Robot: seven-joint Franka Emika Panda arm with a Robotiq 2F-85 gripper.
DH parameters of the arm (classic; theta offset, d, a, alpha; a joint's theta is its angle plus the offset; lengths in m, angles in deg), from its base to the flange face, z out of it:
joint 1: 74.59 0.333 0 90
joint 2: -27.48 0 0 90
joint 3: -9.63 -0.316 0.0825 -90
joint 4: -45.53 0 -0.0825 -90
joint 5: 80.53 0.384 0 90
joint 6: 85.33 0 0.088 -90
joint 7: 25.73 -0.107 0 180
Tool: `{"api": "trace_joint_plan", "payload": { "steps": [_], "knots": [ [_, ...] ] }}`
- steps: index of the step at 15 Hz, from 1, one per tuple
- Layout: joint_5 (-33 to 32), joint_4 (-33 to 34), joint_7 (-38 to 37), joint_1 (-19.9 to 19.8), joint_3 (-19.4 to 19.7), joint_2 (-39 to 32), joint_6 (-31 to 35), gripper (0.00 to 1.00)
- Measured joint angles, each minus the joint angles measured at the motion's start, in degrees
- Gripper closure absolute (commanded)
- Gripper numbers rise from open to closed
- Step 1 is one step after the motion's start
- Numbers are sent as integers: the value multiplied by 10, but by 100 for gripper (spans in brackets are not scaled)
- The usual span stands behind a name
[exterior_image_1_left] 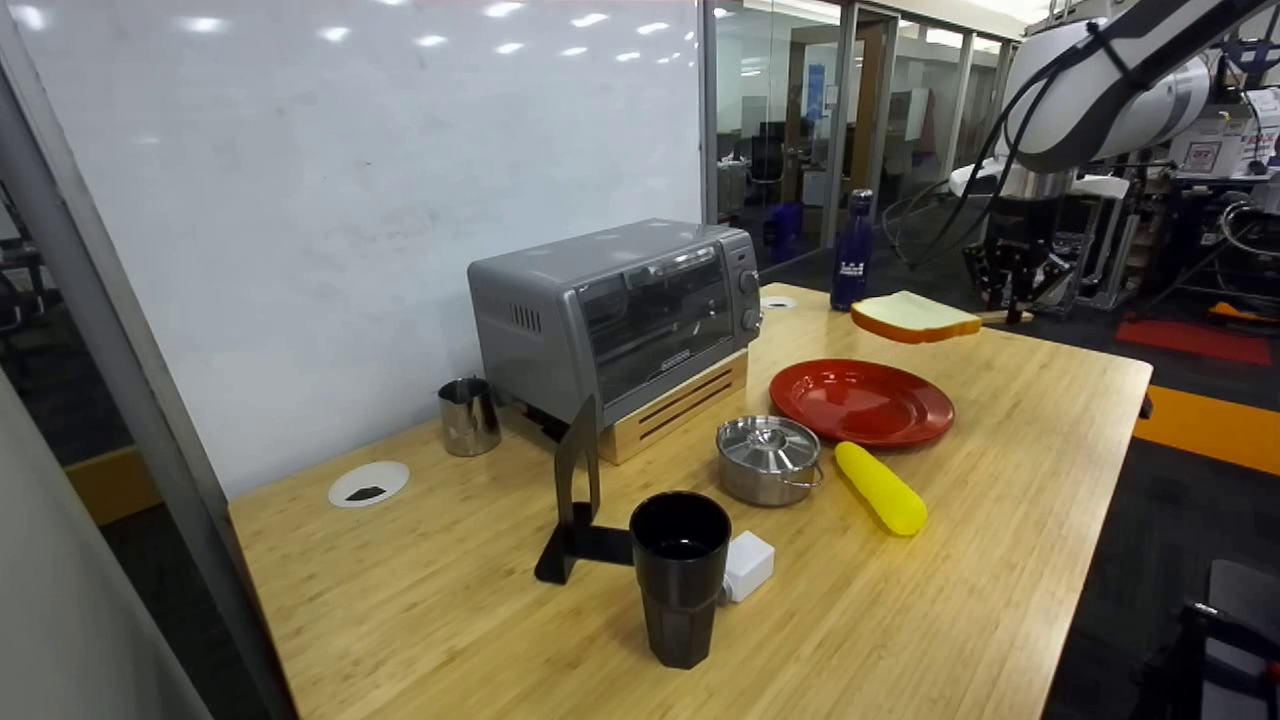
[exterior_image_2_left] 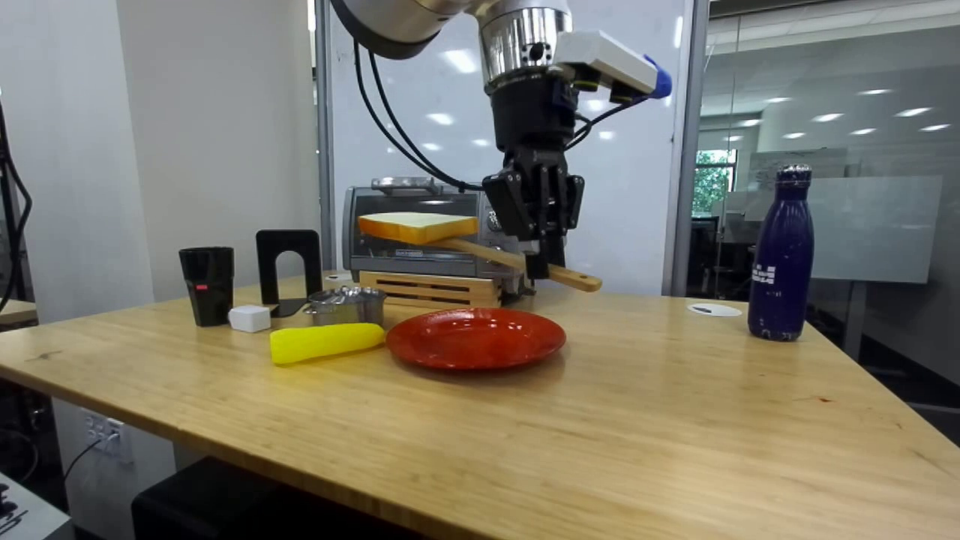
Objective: Use the spatula to pick up the slice of bread.
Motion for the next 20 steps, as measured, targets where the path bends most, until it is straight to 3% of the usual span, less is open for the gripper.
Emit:
{"api": "trace_joint_plan", "payload": {
  "steps": [8, 20],
  "knots": [
    [-8, 21, 0, 19, 5, 24, -71, 93],
    [-45, 35, -1, 23, 7, 30, -95, 93]
  ]
}}
